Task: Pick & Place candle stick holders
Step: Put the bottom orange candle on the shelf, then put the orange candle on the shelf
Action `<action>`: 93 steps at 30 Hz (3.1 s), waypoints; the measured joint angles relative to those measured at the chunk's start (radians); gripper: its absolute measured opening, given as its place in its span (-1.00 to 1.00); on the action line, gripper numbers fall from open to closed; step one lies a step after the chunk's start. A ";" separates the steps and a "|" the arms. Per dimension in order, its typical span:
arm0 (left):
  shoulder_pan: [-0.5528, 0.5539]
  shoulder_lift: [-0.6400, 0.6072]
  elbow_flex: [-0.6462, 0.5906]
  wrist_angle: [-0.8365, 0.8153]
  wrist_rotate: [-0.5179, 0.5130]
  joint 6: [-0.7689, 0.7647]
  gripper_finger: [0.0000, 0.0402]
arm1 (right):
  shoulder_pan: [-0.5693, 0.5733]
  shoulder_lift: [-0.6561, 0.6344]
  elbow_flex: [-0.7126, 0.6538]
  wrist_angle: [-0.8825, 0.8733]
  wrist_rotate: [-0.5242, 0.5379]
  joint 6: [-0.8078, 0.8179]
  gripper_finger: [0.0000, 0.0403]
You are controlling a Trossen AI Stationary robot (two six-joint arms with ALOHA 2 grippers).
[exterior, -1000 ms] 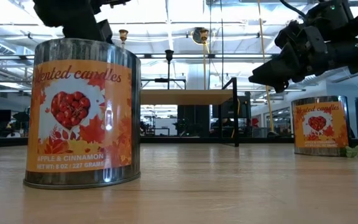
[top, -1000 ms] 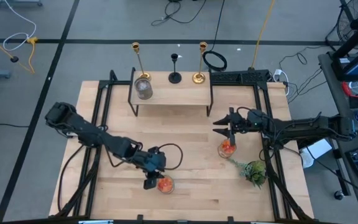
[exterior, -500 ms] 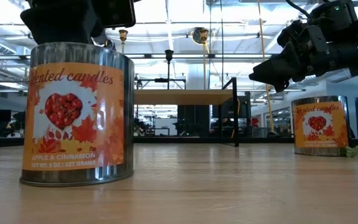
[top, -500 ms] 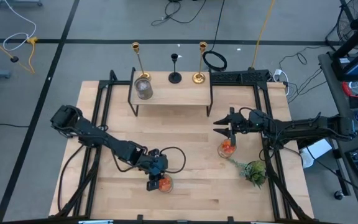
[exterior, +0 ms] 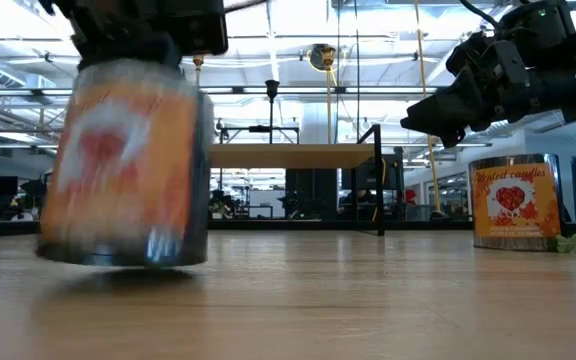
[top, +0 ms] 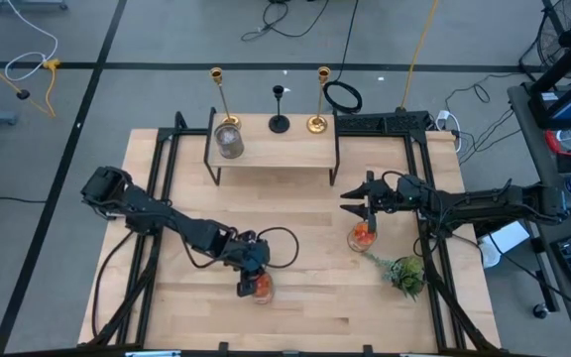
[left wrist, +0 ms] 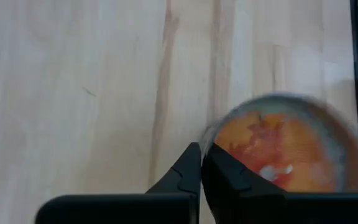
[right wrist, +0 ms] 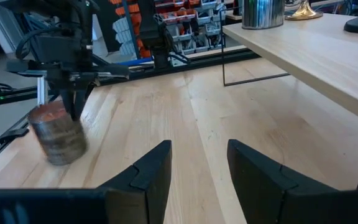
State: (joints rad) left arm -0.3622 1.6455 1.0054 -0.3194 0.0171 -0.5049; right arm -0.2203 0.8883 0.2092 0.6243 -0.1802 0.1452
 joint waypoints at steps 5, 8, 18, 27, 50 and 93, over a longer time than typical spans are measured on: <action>0.030 0.001 0.000 0.028 -0.008 0.007 -0.90 | 0.000 0.000 0.000 0.000 0.000 0.000 -0.23; 0.053 -0.002 0.013 0.017 -0.023 0.028 -0.96 | 0.000 0.000 0.000 0.001 0.000 0.000 -0.23; 0.189 -0.004 0.286 -0.254 -0.108 0.226 -0.97 | 0.000 0.000 0.000 0.018 0.000 0.000 -0.23; 0.393 -0.007 0.600 -0.513 -0.340 0.385 -0.97 | 0.000 0.000 0.000 0.023 0.000 0.000 -0.23; 0.819 0.032 0.667 -0.539 -0.195 0.456 -0.95 | 0.000 0.000 0.000 0.023 0.000 -0.008 -0.23; 0.737 -0.085 0.668 -0.456 -0.165 0.522 -0.89 | 0.000 0.000 0.000 0.030 -0.008 -0.008 -0.23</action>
State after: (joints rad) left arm 0.3747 1.5602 1.6733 -0.7751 -0.1476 0.0170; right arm -0.2207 0.8885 0.2092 0.6540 -0.1883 0.1372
